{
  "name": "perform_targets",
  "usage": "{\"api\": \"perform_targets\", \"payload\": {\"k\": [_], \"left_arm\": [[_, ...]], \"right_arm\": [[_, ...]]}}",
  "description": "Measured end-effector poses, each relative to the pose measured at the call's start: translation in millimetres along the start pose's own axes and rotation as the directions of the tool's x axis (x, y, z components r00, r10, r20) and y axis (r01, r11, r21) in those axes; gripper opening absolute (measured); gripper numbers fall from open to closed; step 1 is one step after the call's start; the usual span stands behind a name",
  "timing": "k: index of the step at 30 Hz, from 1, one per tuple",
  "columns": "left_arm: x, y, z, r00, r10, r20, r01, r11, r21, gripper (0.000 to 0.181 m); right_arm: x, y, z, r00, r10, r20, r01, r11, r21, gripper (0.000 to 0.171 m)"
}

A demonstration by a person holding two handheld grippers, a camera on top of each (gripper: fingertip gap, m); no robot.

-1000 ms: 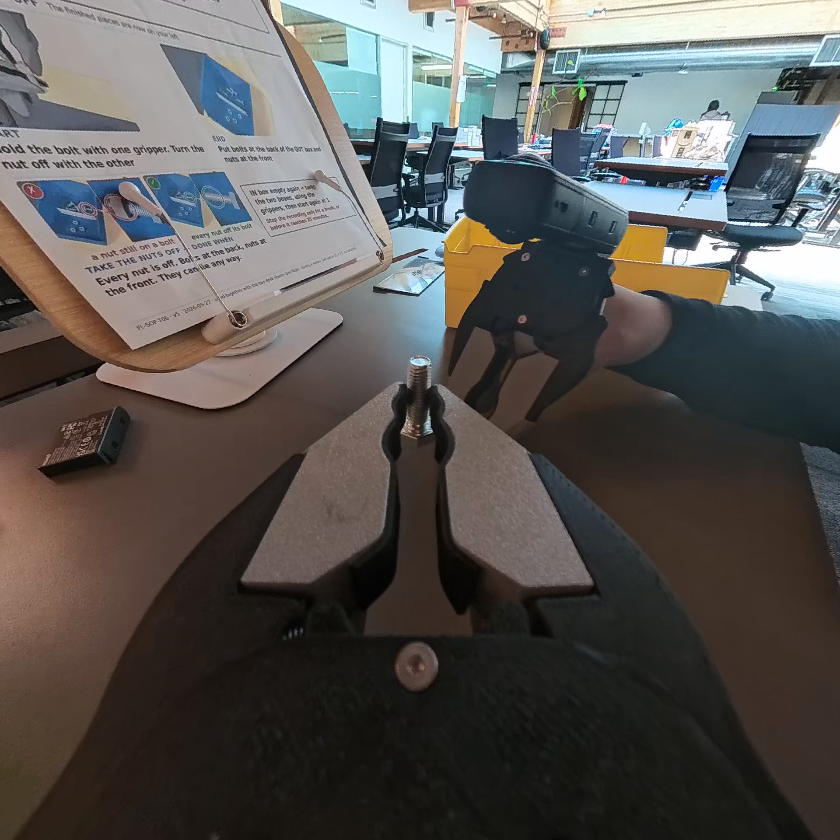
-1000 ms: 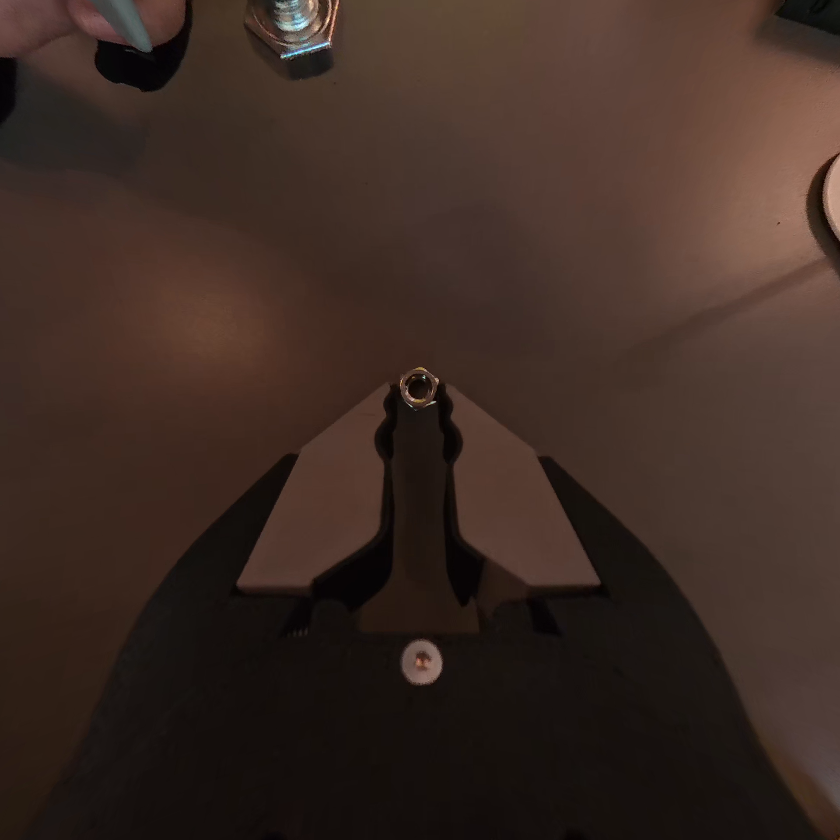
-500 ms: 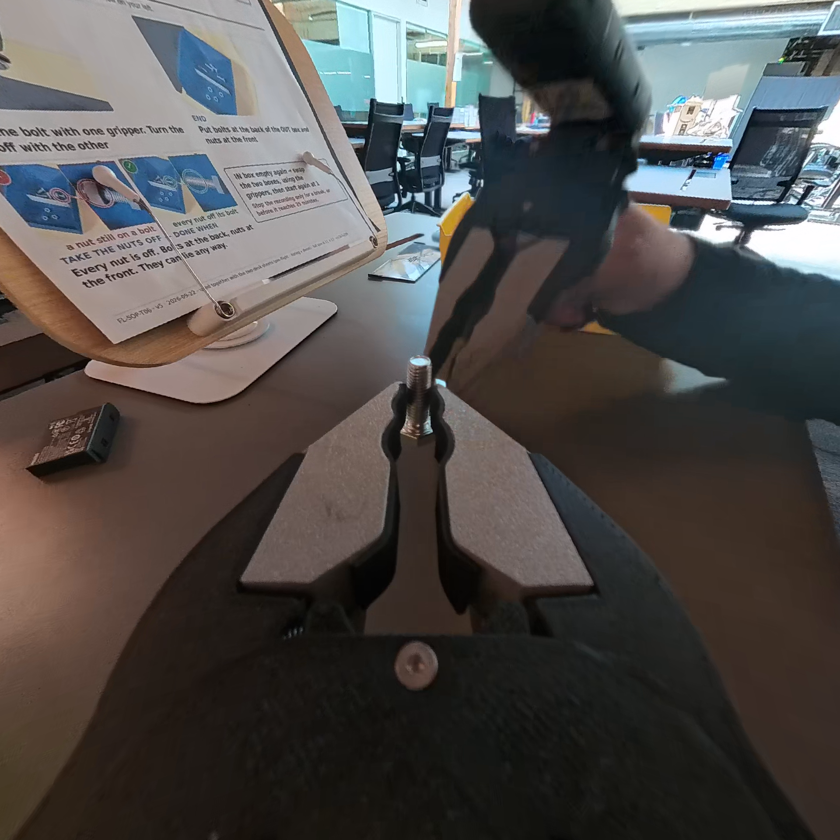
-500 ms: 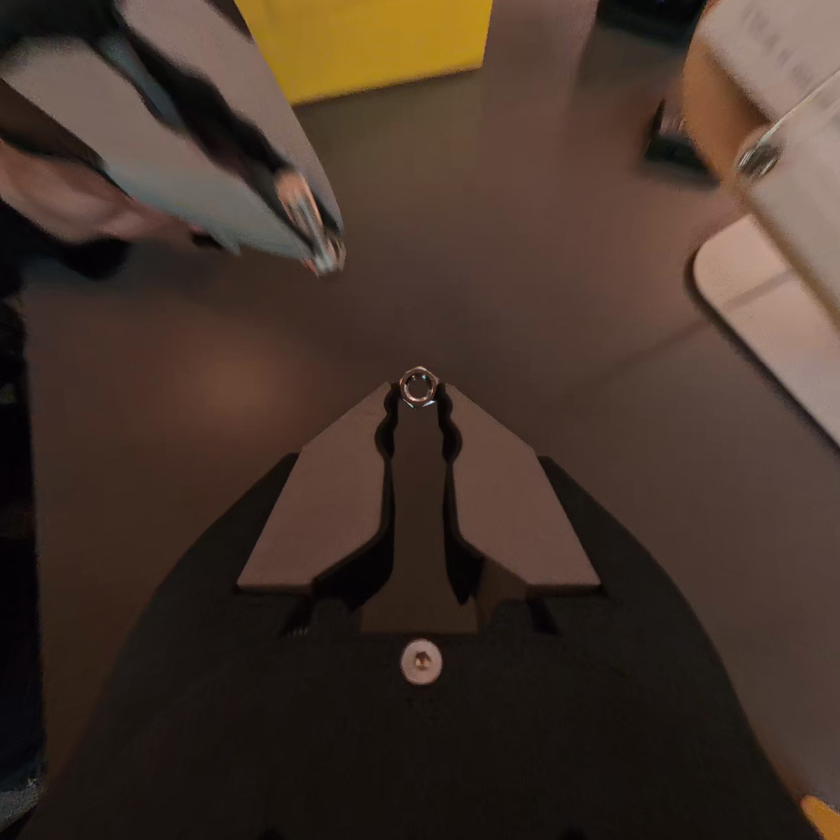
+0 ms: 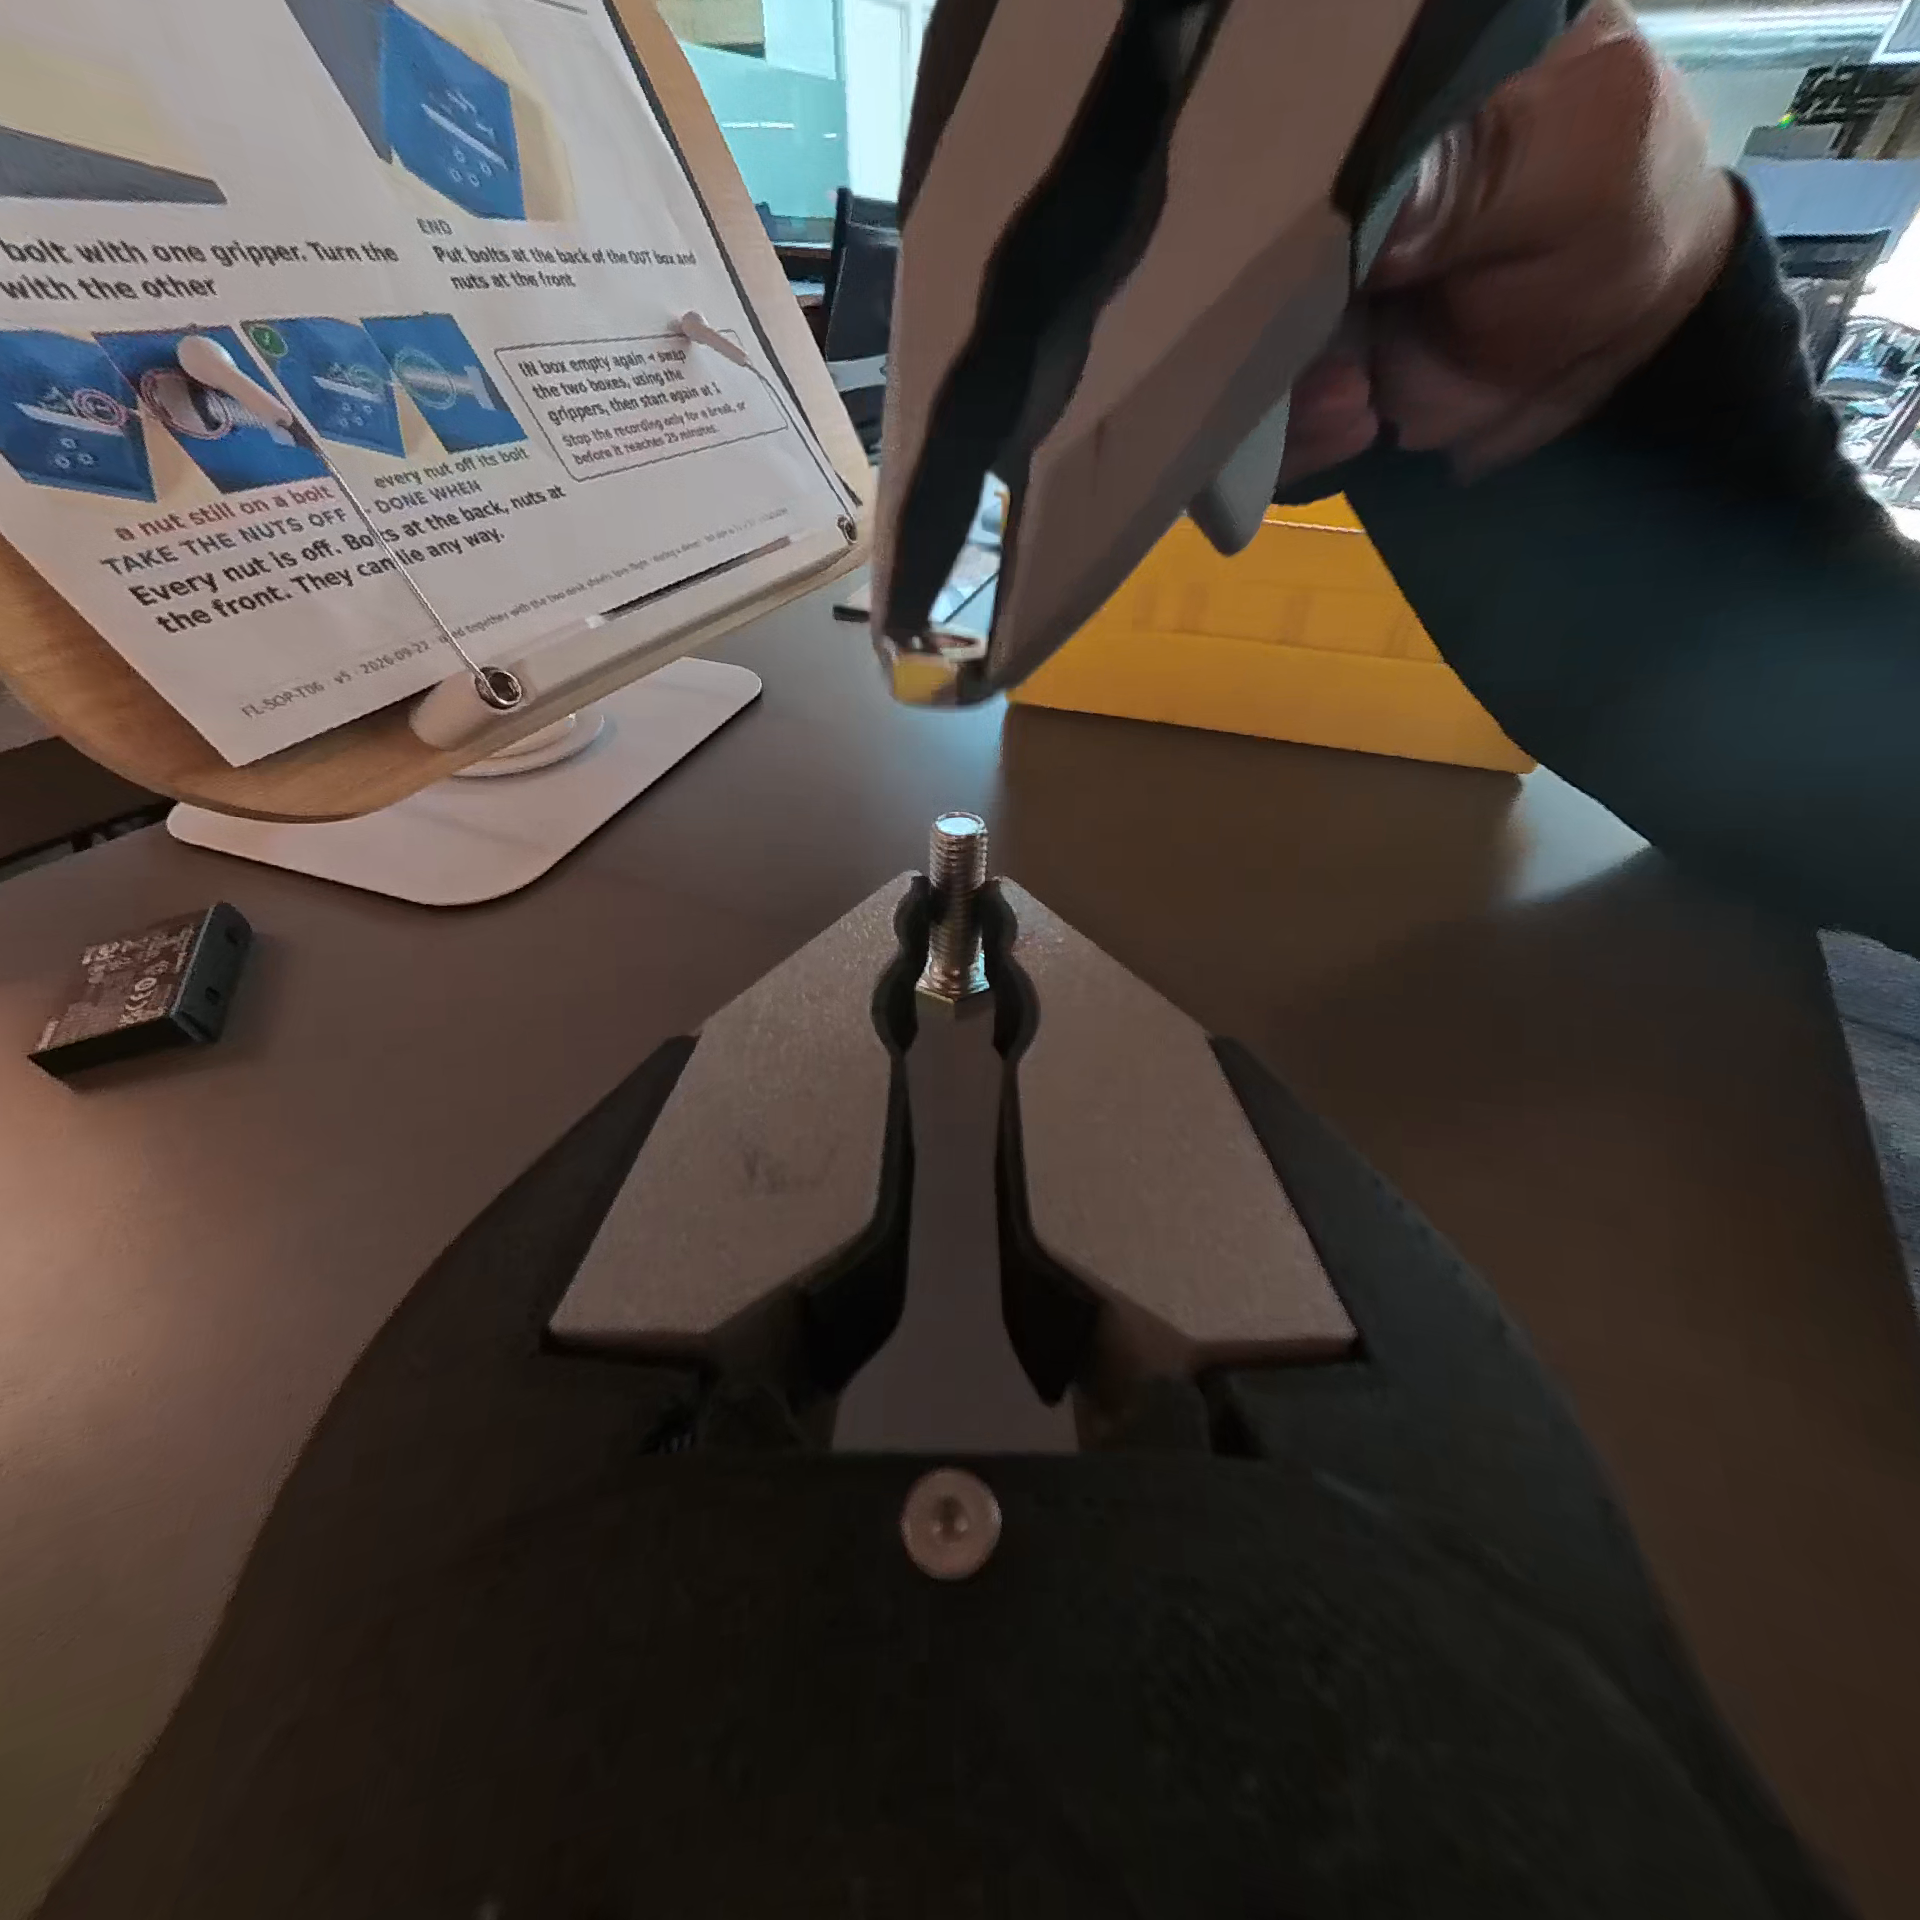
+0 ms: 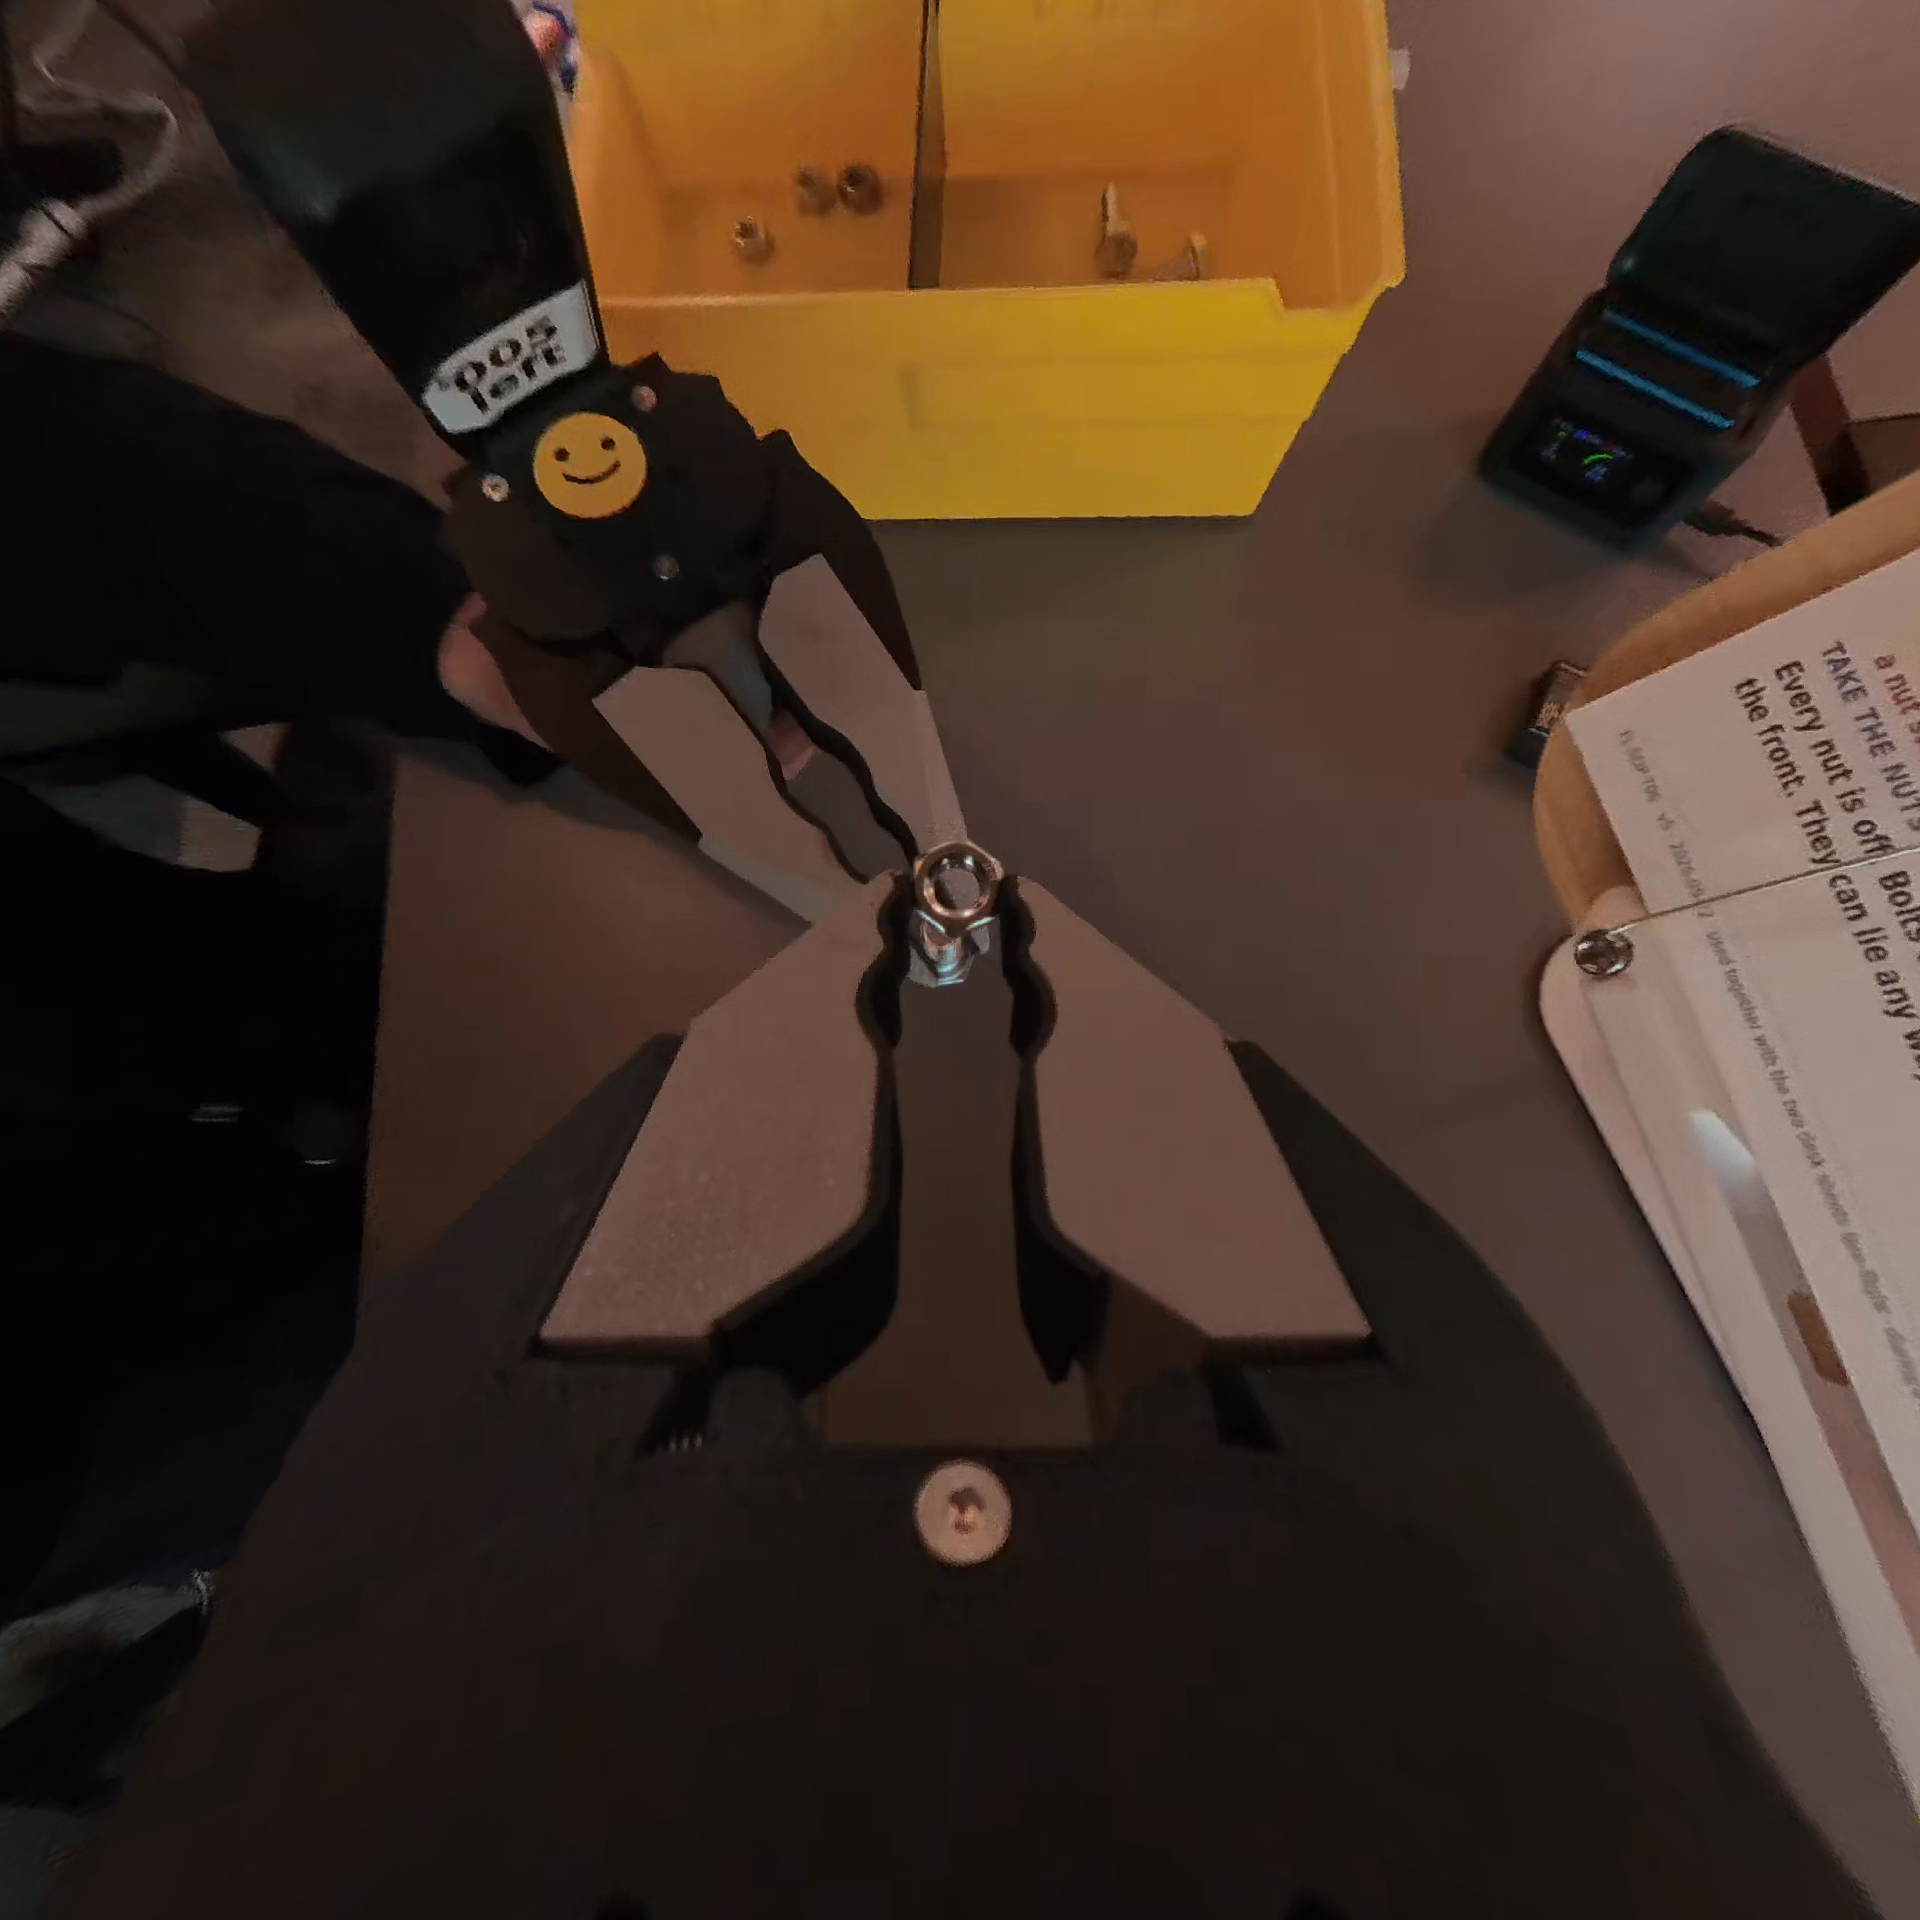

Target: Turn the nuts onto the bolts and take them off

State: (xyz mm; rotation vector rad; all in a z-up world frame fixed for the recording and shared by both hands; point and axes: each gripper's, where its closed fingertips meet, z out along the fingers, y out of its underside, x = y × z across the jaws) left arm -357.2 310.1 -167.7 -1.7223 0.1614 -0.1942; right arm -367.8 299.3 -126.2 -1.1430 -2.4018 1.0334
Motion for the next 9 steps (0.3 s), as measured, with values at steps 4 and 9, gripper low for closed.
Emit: {"api": "perform_targets", "payload": {"k": [4,9], "left_arm": [[0,-1,0,1.000,0.011,0.007,-0.011,1.000,-0.002,0.008],[-2,0,0,1.000,0.015,0.016,-0.015,1.000,-0.003,0.007]], "right_arm": [[-2,14,6,0.999,-0.009,-0.031,0.007,0.997,-0.080,0.013],[-5,13,10,1.000,-0.014,-0.028,0.011,0.996,-0.087,0.013]]}}
